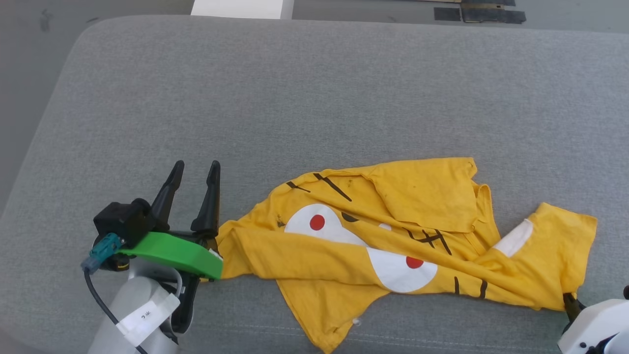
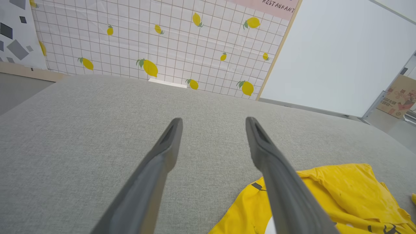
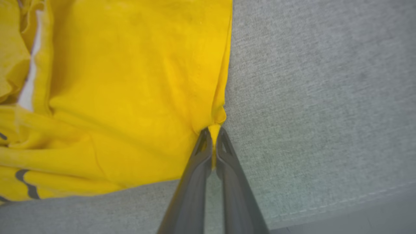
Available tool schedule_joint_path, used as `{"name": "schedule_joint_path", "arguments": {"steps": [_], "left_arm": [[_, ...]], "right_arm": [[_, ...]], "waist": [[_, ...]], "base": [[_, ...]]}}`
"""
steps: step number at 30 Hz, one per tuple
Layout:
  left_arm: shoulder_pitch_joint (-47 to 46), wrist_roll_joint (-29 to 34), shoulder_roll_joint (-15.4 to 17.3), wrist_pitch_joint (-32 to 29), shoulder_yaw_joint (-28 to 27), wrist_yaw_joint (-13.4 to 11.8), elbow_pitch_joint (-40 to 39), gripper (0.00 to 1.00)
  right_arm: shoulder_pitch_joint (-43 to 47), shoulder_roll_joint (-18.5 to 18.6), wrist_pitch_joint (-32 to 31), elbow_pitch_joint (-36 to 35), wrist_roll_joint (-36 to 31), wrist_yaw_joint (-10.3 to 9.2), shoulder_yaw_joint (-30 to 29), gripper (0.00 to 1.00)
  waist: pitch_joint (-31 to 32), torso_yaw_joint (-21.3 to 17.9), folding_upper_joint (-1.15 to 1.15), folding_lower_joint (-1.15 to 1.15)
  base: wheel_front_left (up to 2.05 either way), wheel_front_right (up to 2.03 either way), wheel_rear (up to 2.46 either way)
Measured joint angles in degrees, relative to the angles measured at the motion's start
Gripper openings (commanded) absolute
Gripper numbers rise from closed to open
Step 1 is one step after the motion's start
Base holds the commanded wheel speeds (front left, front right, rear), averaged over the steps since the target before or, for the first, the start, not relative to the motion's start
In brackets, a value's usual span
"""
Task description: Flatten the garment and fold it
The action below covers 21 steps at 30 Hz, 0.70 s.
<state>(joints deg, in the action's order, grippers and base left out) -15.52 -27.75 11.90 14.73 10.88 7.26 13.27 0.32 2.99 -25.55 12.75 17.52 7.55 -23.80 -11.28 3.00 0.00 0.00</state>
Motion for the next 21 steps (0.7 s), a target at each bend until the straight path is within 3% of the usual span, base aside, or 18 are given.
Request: {"name": "schedule_joint_path", "arguments": {"steps": [2, 3, 4, 8, 13, 17, 21], "left_arm": [[-0.01, -0.14, 0.38, 0.0, 0.58, 0.0, 0.74, 1.0], [-0.01, -0.22, 0.56, 0.0, 0.8, 0.0, 1.11, 1.0], [-0.01, -0.44, 0.69, 0.0, 1.09, 0.01, 1.46, 1.0], [-0.54, -2.07, 1.26, -0.27, 3.07, 0.01, 2.48, 1.0], [-6.97, -3.02, 1.26, -5.36, 8.31, 0.01, 2.97, 1.0], [-16.08, -3.23, 1.14, -13.47, 15.79, 0.01, 4.71, 1.0], [-24.42, -3.86, 2.08, -26.91, 27.27, 0.01, 8.82, 1.0]], "right_arm": [[-0.08, 0.35, 1.75, 0.57, 1.7, 0.0, 1.37, 0.0], [-0.18, 0.41, 3.37, 0.63, 2.47, 0.0, 1.75, 0.46], [-0.48, 0.29, 5.13, 0.83, 3.27, 0.0, 2.18, 1.0], [-3.27, -0.2, 9.99, 0.56, 4.75, 0.0, 4.26, 1.0], [-6.27, -0.18, 13.17, -2.78, 4.55, 0.0, 2.6, 1.0], [-7.51, -0.13, 13.02, -5.27, 3.82, 0.0, 0.54, 1.0], [-8.57, -0.09, 12.44, -6.42, 3.65, 0.0, -0.44, 1.0]], "waist": [[-0.05, -0.44, 0.0, 0.0], [-0.05, -0.62, 0.0, 0.0], [0.0, -0.86, 0.0, 0.0], [0.2, -1.9, 0.0, 0.0], [0.11, -3.41, 0.0, 0.0], [-0.43, -4.99, 0.0, 0.0], [-1.44, -6.84, 0.0, 0.0]], "base": [[0.0, 0.0, 0.0], [0.0, 0.0, 0.0], [0.0, 0.0, 0.0], [0.0, 0.0, 0.0], [0.0, 0.0, 0.0], [0.0, 0.0, 0.0], [0.0, 0.0, 0.0]]}}
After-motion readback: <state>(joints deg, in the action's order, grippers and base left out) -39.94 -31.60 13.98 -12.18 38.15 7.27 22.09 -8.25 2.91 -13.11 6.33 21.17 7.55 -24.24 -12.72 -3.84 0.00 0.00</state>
